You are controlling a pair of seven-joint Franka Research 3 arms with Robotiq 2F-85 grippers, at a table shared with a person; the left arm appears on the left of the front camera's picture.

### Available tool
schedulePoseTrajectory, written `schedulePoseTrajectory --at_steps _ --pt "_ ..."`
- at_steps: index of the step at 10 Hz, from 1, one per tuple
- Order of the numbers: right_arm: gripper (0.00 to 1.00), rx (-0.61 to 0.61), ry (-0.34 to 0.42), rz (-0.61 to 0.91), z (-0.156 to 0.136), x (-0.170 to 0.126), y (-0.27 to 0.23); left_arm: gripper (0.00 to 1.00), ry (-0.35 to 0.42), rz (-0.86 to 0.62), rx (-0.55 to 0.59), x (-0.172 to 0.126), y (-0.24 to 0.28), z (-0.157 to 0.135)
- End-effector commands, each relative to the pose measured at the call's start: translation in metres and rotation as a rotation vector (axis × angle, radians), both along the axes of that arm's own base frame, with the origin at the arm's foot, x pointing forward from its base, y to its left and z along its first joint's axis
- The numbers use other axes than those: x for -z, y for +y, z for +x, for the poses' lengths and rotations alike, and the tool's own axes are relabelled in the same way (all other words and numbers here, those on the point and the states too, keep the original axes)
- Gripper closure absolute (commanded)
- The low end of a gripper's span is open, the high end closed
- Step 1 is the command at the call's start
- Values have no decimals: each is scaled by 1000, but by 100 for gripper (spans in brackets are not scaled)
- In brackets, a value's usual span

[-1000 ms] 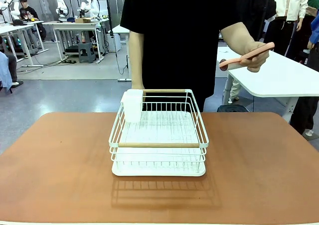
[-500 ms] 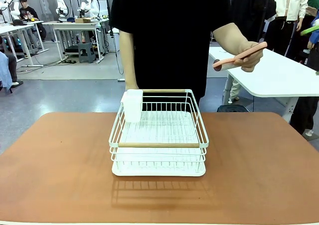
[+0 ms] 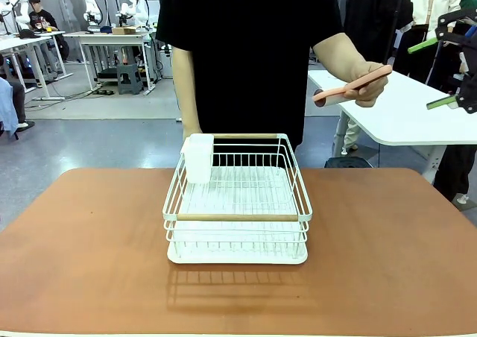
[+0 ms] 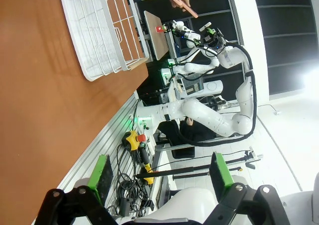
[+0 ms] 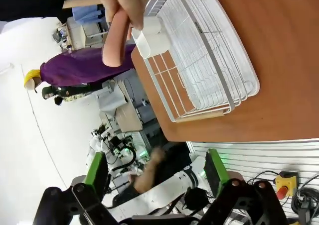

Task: Clean the table.
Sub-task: Pick up the Lint Roller when the human hands it over.

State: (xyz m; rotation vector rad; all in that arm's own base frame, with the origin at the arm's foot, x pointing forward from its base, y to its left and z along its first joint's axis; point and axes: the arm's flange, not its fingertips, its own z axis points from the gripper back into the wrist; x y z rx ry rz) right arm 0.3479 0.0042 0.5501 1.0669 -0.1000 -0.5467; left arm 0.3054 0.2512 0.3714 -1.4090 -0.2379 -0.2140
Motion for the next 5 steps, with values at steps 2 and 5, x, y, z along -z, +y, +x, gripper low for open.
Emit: schedulePoseTrajectory --at_steps 2,5 --pt "0 35 14 3 -4 -2 -8 0 -2 4 -8 0 3 -1" --pt "0 73 -91 -86 2 -8 11 0 -2 4 -8 0 3 -1"
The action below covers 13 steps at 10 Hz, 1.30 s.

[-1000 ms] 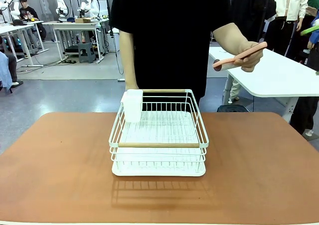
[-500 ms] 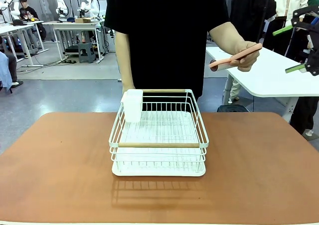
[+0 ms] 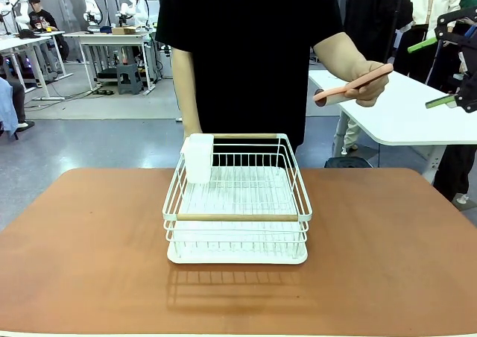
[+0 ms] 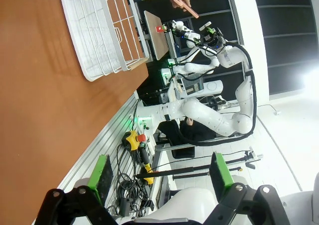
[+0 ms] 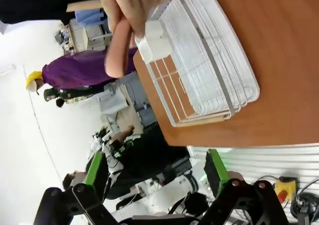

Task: Clean the table.
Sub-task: Pick up the Lint Roller when the human hands it over.

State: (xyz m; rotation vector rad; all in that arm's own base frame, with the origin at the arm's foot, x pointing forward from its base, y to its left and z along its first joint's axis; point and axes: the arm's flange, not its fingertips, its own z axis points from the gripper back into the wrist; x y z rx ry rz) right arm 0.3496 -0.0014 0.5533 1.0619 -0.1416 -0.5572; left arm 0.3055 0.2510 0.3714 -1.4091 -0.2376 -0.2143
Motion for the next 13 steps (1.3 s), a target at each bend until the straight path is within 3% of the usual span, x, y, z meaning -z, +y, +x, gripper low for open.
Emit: schedulePoseTrajectory --at_steps 1,5,8,13 --pt "0 116 -81 -152 10 -8 29 0 -2 4 -8 0 3 -1" --pt "0 285 -25 -228 32 -7 43 0 -2 4 -8 0 3 -1" --pt "0 359 -102 -218 32 2 53 0 -2 4 -8 0 3 -1" --pt "0 341 -127 -214 38 23 56 0 -2 4 -8 0 3 -1"
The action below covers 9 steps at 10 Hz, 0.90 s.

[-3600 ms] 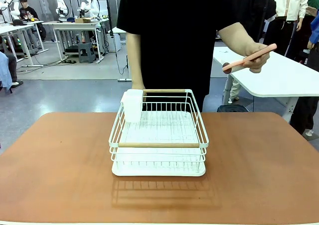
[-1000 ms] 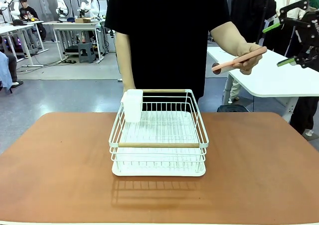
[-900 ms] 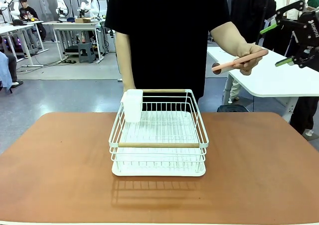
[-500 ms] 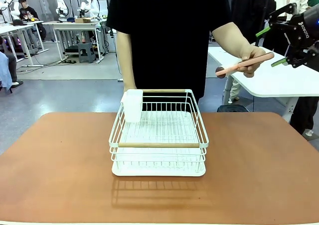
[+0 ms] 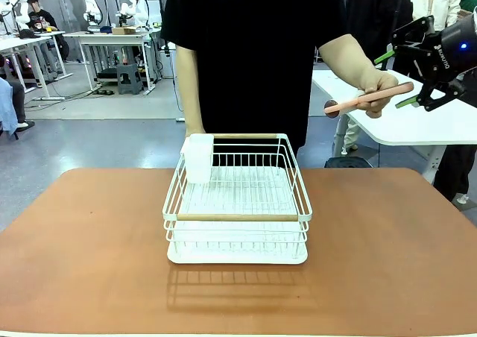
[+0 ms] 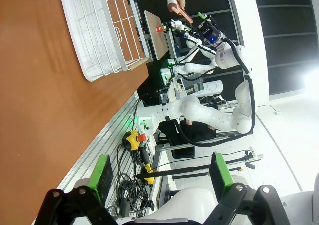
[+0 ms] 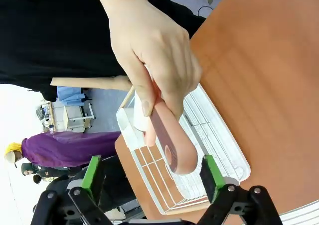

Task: Clean the table.
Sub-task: Pick up the Lint Roller when the human hands it over.

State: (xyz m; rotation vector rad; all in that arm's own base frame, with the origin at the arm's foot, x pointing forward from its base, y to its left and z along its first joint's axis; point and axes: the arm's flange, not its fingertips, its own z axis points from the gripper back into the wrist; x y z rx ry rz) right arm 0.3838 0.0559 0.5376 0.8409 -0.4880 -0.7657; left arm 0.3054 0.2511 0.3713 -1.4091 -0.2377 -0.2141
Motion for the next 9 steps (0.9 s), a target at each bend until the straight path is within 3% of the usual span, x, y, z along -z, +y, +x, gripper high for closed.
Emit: schedulePoseTrajectory --at_steps 1,5,6,7,9 --pt "0 -9 -8 22 8 12 -4 0 -2 4 -8 0 3 -1" --pt "0 -15 -53 44 12 17 -8 0 -2 4 -8 0 3 -1" --pt "20 -16 -44 70 12 18 -9 0 -2 4 -8 0 3 -1" --pt "60 -23 -39 75 10 17 -8 0 -2 4 -8 0 3 -1" --pt "100 -11 -44 60 13 21 -8 0 -2 4 -8 0 3 -1"
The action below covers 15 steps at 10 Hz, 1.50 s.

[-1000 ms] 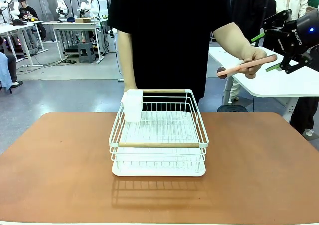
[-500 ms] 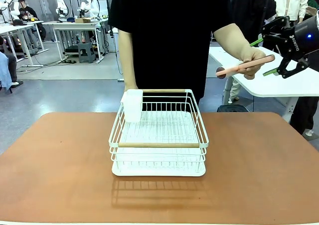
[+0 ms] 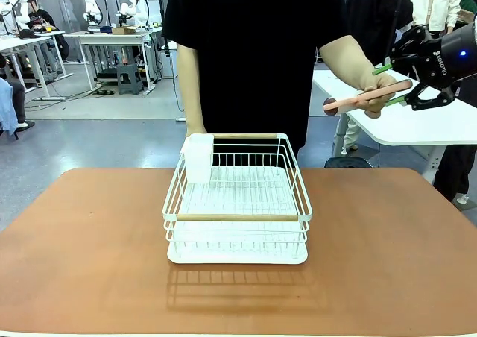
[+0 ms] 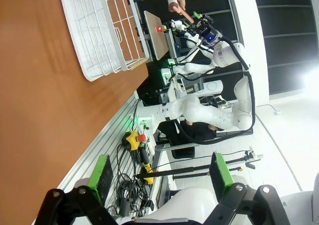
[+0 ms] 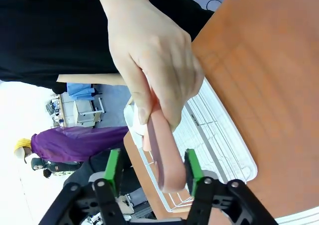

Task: Clean the table.
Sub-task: Pick up the Lint Roller when the human hands it over.

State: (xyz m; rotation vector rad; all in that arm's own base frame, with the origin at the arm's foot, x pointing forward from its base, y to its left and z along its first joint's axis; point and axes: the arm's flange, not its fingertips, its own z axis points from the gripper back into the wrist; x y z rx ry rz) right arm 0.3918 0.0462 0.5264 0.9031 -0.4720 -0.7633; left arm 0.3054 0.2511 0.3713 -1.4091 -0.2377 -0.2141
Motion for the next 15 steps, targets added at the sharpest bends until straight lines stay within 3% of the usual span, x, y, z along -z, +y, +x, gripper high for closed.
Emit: schedulePoseTrajectory --at_steps 1,3,4,9,10,15 --pt "100 12 -36 -3 6 10 1 0 -2 4 -8 0 3 -1" --pt "96 42 -50 -19 11 10 -2 0 -2 4 -8 0 3 -1" --pt "100 44 -46 -14 12 10 -3 0 -2 4 -8 0 3 -1" --pt "100 36 -39 2 9 10 -6 0 -2 4 -8 0 3 -1" --pt "85 35 3 -6 9 11 -7 0 -2 4 -8 0 3 -1" --pt "85 40 -13 -15 7 6 -7 0 -2 4 -8 0 3 -1"
